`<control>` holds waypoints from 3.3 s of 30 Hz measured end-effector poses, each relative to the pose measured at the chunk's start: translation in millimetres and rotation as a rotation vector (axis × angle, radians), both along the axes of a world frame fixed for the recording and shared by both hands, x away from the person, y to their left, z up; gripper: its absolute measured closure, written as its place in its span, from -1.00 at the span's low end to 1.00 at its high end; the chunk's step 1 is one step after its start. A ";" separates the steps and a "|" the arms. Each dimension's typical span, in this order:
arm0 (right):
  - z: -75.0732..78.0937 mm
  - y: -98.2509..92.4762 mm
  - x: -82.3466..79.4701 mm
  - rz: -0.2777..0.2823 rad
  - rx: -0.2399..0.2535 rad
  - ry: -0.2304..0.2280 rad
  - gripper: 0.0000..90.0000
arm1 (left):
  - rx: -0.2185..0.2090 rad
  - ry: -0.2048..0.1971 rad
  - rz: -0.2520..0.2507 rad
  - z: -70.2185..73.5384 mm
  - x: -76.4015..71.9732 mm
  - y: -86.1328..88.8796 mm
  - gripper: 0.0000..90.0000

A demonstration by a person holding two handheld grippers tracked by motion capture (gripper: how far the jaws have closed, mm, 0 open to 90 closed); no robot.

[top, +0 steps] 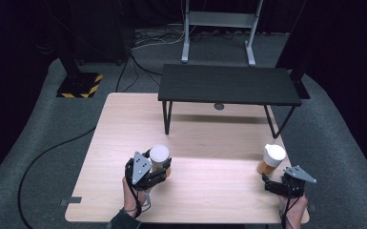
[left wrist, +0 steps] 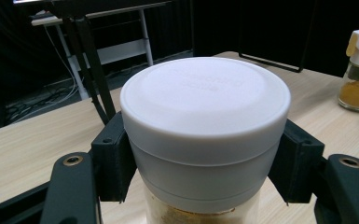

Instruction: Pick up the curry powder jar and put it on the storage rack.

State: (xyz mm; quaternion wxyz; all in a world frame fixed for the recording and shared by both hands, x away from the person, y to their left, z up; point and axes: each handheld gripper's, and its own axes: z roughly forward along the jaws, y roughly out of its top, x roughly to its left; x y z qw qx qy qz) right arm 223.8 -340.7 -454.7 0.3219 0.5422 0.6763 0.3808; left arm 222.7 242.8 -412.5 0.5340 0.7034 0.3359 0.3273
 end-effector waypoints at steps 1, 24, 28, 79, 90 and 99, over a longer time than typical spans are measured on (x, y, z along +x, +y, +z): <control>0.0 -0.1 0.1 0.000 0.000 0.000 -1.00 | -0.003 0.000 0.000 -0.2 1.2 0.2 -0.26; -0.4 0.1 -0.4 -0.003 0.002 -0.002 -1.00 | 0.015 0.000 0.006 6.1 20.0 -5.5 -0.26; -0.3 0.1 -0.3 -0.002 0.000 -0.002 -1.00 | 0.021 0.000 0.009 7.6 24.0 -6.7 -0.26; -0.2 -1.0 0.1 0.001 0.005 0.000 -1.00 | 0.053 0.019 0.012 24.5 78.9 -22.6 -0.26; 0.0 -0.9 0.3 0.001 0.004 0.001 -1.00 | 0.054 0.018 0.009 28.0 87.0 -24.8 -0.26; 0.0 -0.2 0.1 0.000 0.001 0.001 -1.00 | 0.058 0.022 0.005 32.5 93.4 -25.2 -0.26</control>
